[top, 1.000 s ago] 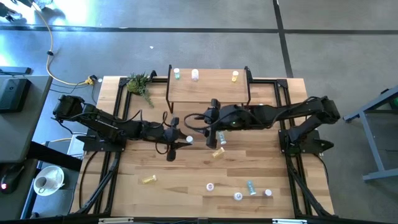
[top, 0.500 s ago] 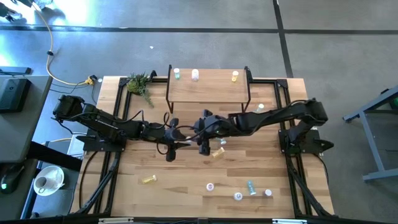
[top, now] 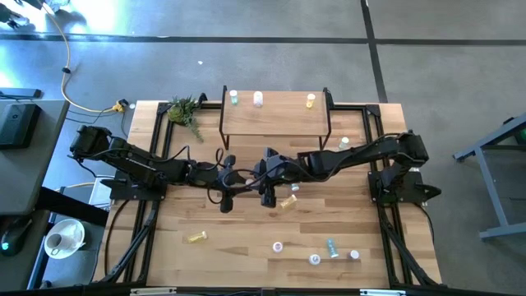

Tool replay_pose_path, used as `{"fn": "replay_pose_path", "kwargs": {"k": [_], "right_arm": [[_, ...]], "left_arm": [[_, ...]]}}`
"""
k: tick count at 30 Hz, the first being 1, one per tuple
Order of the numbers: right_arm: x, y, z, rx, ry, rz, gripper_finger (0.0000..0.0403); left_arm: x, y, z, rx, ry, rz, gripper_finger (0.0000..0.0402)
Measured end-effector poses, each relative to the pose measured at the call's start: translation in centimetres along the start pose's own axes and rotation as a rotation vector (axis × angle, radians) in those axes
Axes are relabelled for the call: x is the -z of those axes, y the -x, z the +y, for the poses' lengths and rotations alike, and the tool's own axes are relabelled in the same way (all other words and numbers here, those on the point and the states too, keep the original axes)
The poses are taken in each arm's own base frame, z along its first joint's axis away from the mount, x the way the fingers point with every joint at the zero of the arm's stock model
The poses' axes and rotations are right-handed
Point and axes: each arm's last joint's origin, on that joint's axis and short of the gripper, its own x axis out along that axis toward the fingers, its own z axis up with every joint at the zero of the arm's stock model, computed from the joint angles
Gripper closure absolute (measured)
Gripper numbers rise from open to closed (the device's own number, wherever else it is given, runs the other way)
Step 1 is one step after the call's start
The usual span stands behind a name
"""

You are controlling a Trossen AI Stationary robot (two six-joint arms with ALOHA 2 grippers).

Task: Pick and place medicine bottles onto shelf by color
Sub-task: Put the middle blue pill bottle on the shelf

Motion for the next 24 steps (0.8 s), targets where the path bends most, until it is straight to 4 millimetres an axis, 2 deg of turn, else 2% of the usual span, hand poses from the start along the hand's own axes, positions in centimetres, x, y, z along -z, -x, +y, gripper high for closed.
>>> {"fn": "replay_pose_path", "kwargs": {"k": [10, 24], "right_arm": [[0.00, 0.00, 0.01, -0.004, 0.002, 0.000, 0.0202], [-0.01, 0.00, 0.03, -0.005, 0.003, -0.001, 0.0297]], "left_arm": [[-0.81, 0.04, -0.06, 0.004, -0.025, -0.084, 0.0318], [-0.72, 0.03, -0.03, 0.002, -0.022, -0.074, 0.0318]]}}
